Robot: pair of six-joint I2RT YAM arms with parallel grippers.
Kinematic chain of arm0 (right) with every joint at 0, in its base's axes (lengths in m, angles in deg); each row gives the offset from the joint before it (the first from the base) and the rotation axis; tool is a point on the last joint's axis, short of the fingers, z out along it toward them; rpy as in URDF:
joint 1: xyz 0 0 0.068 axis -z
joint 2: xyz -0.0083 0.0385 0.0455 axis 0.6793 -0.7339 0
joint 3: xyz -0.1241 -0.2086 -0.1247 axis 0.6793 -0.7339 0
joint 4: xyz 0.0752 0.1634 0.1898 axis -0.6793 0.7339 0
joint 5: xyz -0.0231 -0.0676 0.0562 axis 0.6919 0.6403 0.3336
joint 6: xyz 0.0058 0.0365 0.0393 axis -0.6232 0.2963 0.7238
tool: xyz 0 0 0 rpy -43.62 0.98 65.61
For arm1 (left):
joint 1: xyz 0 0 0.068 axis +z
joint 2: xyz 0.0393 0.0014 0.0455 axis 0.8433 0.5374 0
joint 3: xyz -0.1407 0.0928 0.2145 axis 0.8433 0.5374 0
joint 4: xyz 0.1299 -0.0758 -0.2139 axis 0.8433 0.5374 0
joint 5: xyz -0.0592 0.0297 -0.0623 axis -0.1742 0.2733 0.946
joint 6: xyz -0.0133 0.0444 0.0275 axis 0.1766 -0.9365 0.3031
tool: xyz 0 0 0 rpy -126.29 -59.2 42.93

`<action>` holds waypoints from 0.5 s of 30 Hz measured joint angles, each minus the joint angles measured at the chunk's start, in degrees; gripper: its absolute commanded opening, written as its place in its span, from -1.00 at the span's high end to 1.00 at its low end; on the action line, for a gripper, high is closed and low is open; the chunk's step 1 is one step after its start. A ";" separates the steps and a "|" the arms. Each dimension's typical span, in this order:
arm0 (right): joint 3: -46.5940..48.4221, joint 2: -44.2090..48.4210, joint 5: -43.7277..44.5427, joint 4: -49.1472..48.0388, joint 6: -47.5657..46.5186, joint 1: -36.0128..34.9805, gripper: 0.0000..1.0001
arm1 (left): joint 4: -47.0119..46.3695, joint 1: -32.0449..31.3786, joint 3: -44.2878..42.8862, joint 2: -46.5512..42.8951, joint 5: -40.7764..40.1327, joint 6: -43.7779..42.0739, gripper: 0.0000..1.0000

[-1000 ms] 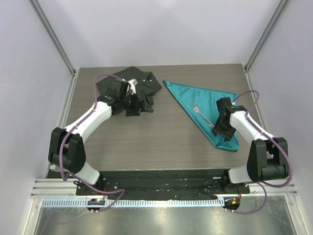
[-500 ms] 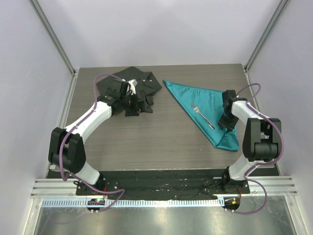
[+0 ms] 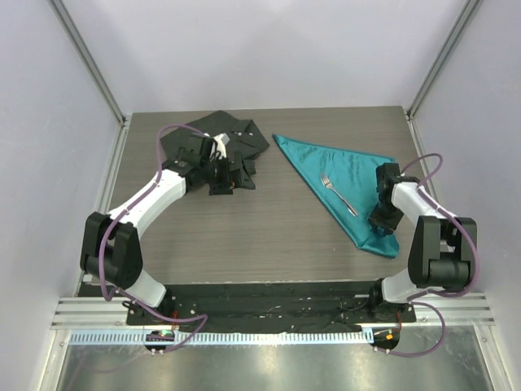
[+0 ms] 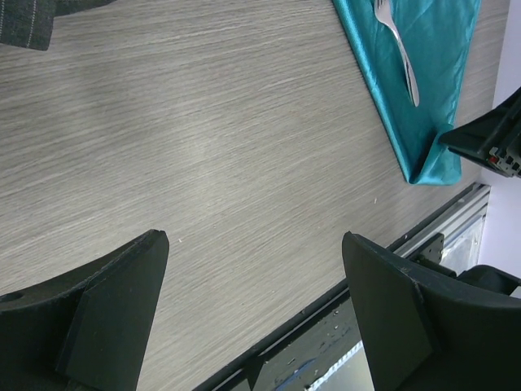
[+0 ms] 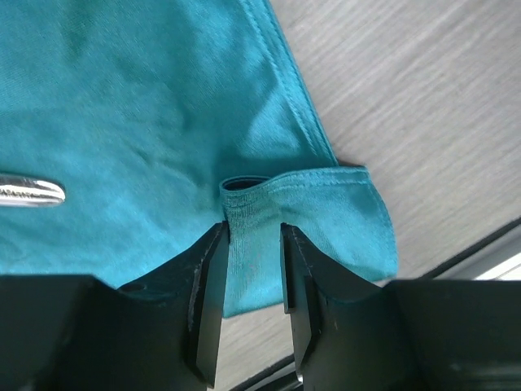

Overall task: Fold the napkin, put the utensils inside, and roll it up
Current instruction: Fold the napkin

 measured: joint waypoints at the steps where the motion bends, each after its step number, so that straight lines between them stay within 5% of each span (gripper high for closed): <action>1: -0.31 0.83 0.13 0.28 0.11 0.00 0.24 | -0.02 0.00 0.09 -0.09 0.15 0.04 -0.87; 15: -2.25 3.98 -0.11 4.81 0.42 0.00 0.38 | -0.48 0.00 0.52 -0.70 1.07 1.14 -0.87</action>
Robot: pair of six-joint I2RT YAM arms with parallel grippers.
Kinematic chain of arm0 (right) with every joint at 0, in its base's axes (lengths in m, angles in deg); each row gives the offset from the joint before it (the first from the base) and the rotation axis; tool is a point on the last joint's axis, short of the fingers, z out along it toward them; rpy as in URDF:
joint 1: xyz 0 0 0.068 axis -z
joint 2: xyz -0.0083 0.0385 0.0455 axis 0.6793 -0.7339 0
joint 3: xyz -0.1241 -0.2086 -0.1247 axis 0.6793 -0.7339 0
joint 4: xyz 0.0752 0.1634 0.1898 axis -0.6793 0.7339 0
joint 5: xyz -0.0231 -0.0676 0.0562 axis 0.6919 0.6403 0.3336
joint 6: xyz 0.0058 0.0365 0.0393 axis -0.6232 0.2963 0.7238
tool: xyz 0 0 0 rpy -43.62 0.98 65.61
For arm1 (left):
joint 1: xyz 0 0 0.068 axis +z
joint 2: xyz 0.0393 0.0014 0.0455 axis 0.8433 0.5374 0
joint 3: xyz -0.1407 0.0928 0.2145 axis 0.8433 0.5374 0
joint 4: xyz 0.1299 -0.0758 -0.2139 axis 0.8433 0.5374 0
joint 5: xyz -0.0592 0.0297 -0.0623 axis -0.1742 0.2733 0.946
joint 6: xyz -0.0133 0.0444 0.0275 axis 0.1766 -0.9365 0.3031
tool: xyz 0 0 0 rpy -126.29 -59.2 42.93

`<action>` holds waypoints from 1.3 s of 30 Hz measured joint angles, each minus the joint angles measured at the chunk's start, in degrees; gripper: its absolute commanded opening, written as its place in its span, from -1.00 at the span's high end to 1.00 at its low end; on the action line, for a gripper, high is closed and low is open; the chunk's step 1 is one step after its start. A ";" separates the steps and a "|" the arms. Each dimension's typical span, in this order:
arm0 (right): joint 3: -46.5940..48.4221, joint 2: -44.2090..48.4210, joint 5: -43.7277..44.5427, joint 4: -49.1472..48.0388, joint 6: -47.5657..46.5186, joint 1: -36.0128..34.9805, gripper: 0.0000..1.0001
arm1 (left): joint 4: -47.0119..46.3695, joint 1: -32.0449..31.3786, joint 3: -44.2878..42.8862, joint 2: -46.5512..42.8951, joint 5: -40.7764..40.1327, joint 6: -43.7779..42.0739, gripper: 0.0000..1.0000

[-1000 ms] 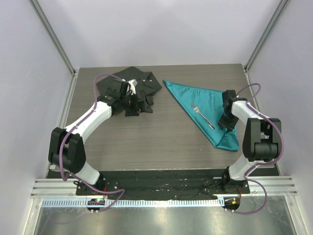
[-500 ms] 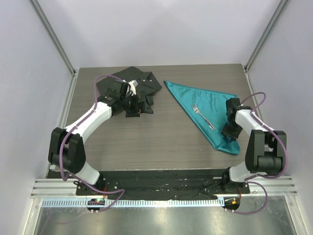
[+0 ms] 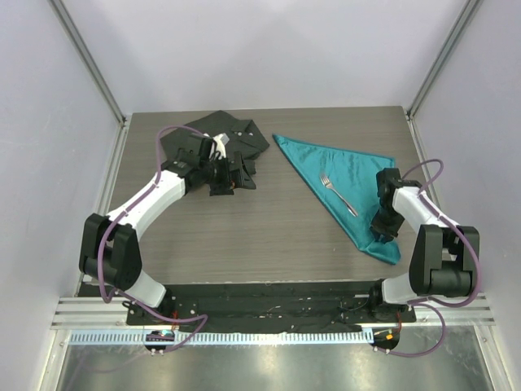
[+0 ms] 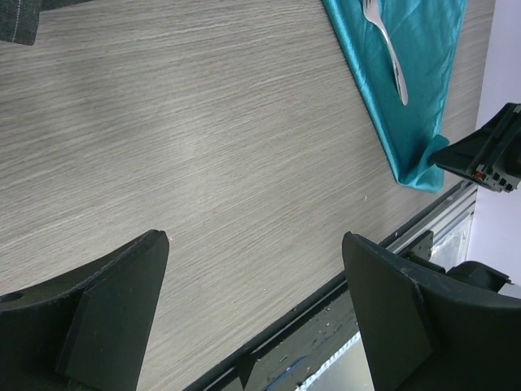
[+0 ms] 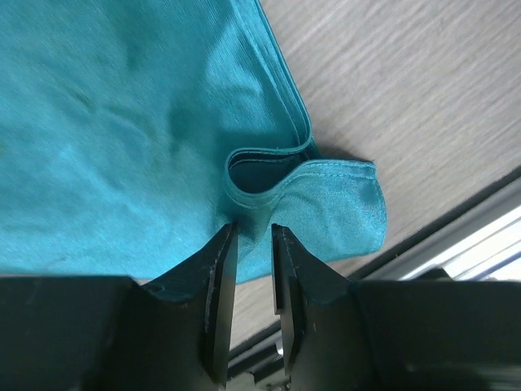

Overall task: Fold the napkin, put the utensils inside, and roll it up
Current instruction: Fold the napkin

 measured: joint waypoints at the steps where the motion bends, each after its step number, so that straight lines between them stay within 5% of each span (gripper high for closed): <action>1: 0.00 0.00 -0.13 0.68 0.02 0.00 0.36 | -0.02 0.00 0.00 -0.02 0.07 0.02 -0.87; 18: 2.40 10.19 -3.89 12.52 2.25 0.00 0.15 | -1.51 0.00 1.07 -0.13 1.79 1.53 -0.87; 29: 9.68 1.92 -5.05 3.61 1.64 0.00 0.19 | -1.81 0.00 1.27 -1.16 1.27 1.55 -0.87; 39: 2.82 -1.84 -4.04 0.59 1.25 1.14 0.00 | -1.86 0.00 1.27 -1.40 1.25 1.49 -0.87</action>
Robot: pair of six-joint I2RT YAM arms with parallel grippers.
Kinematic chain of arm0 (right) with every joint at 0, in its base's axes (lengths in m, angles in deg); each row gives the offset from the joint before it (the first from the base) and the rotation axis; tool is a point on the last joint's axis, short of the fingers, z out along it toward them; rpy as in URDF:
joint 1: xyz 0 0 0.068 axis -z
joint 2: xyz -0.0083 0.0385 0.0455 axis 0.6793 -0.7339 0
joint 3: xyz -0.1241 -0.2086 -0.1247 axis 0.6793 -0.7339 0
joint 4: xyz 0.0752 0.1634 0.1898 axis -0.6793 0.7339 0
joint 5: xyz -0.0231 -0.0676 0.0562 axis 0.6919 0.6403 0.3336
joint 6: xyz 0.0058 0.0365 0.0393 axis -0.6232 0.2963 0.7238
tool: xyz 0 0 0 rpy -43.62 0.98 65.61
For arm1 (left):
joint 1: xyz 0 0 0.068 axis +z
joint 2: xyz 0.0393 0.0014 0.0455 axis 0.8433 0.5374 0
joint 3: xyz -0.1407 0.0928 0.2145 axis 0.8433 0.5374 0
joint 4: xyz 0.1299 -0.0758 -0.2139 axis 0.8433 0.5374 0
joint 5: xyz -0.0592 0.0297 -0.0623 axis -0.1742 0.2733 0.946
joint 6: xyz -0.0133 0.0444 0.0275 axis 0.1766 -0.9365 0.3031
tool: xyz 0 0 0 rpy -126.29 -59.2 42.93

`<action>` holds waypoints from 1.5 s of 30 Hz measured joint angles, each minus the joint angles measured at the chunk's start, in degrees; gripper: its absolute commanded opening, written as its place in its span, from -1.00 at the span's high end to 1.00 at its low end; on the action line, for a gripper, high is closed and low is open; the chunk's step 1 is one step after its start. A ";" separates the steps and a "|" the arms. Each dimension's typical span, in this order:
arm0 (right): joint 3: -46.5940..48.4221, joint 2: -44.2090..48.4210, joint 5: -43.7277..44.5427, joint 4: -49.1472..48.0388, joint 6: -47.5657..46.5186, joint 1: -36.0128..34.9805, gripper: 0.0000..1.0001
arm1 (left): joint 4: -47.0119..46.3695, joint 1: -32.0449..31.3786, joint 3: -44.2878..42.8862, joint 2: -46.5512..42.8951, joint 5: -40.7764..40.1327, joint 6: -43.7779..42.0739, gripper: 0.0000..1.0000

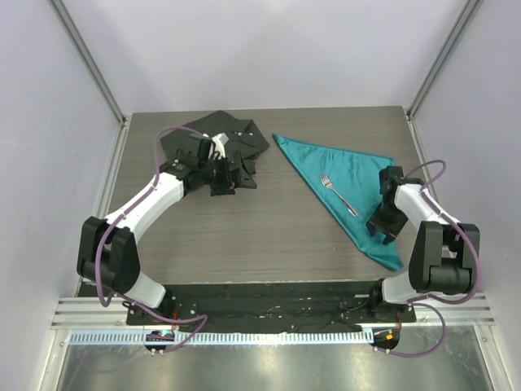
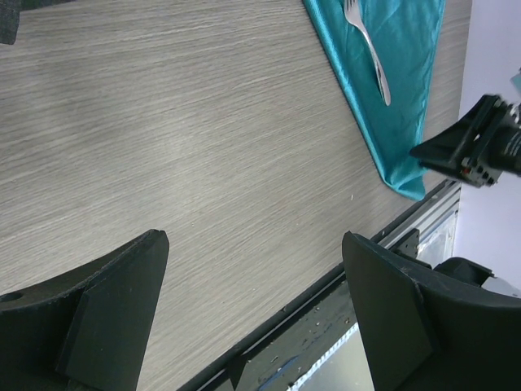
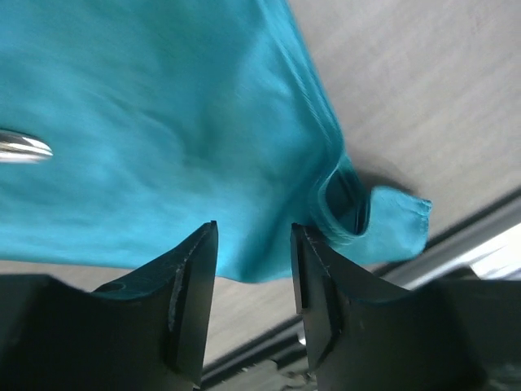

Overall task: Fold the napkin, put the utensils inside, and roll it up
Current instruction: Fold the napkin

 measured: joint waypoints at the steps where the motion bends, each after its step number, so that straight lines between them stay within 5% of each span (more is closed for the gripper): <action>1: -0.90 0.48 0.07 0.57 0.04 0.11 -0.01 | -0.02 0.00 0.00 0.00 0.02 0.04 -0.87; 16: -0.59 5.77 -1.90 9.07 0.17 0.22 -0.03 | -0.81 0.00 0.55 -0.04 0.63 0.46 -0.87; 25: 7.80 -1.22 -1.44 2.60 -0.07 0.22 -0.03 | -0.96 0.00 0.70 -0.74 -0.04 0.26 -0.87; 45: -2.23 -2.05 -2.25 7.52 -1.79 1.92 -0.08 | -0.74 0.00 0.70 -1.73 -0.50 0.20 -0.87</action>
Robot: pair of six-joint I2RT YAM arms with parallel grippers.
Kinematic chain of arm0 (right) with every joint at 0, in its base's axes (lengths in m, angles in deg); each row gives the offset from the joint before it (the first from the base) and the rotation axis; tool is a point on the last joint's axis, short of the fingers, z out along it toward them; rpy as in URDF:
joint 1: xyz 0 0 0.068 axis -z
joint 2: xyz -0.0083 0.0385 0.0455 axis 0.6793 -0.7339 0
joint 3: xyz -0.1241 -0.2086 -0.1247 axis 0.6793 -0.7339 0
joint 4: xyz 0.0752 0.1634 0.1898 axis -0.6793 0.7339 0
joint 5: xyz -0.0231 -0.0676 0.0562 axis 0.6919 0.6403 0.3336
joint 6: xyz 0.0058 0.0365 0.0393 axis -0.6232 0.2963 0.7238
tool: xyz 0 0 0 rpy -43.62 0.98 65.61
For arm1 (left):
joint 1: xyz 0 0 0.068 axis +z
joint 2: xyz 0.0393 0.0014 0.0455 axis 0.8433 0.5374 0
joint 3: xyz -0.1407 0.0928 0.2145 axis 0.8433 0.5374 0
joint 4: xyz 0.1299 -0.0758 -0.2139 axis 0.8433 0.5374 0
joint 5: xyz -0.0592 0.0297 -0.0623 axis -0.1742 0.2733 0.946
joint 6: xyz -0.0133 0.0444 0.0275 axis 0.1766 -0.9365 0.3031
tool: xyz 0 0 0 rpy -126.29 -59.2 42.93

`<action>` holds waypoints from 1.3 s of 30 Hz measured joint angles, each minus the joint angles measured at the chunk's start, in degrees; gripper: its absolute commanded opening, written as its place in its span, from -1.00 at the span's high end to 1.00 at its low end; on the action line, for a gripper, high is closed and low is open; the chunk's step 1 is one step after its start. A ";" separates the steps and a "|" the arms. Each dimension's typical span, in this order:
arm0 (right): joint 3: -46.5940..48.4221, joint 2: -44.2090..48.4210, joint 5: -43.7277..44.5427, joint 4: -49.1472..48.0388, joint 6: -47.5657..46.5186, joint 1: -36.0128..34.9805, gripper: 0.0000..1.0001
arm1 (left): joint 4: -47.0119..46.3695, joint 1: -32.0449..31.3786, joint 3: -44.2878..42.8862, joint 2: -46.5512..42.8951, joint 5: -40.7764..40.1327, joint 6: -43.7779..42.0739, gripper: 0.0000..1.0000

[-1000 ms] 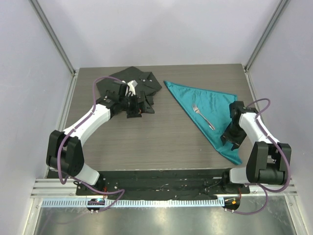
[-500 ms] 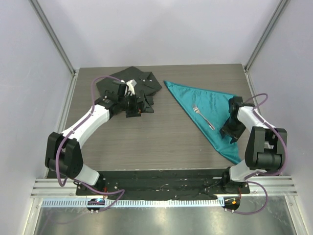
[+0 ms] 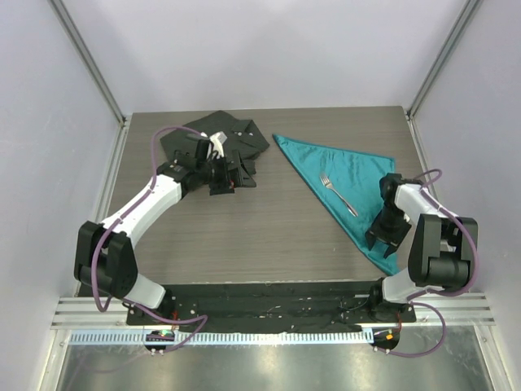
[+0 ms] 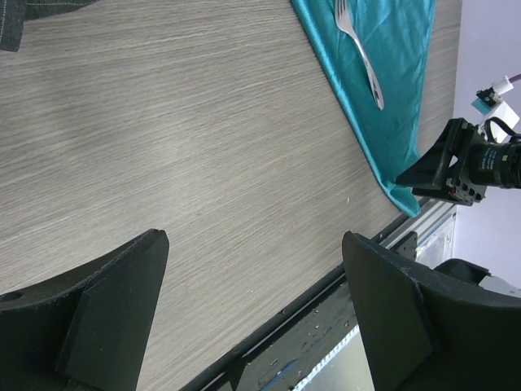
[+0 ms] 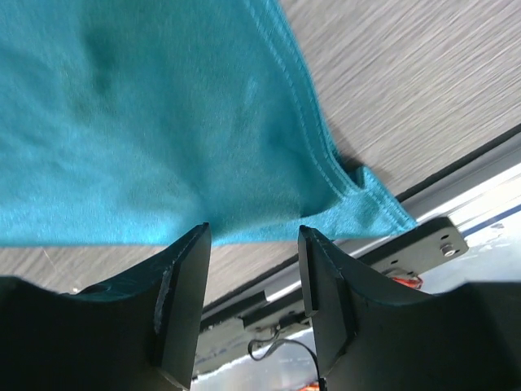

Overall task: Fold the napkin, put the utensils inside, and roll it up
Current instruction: Fold the napkin

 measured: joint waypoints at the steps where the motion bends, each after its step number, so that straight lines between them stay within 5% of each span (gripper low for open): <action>1: 0.00 0.02 -0.50 0.39 -0.02 0.00 -0.09 | 0.00 0.00 0.00 -0.09 0.02 0.00 -0.87; 11: -2.84 2.73 -5.09 4.24 0.02 -0.28 -0.08 | -0.02 0.00 0.00 -0.83 0.00 0.00 -0.88; 18: 9.16 3.89 -4.61 5.88 -0.24 -0.83 -0.08 | -0.02 0.00 0.07 -1.70 -1.97 -0.04 -0.88; 31: 10.51 7.34 -1.77 -23.39 -4.04 -18.03 -0.04 | -4.22 0.00 -7.17 6.67 -9.97 4.28 -0.80; 39: 22.49 -12.83 0.90 -39.30 -11.13 -24.02 0.14 | -3.17 0.22 -11.87 9.16 -13.53 4.02 -0.82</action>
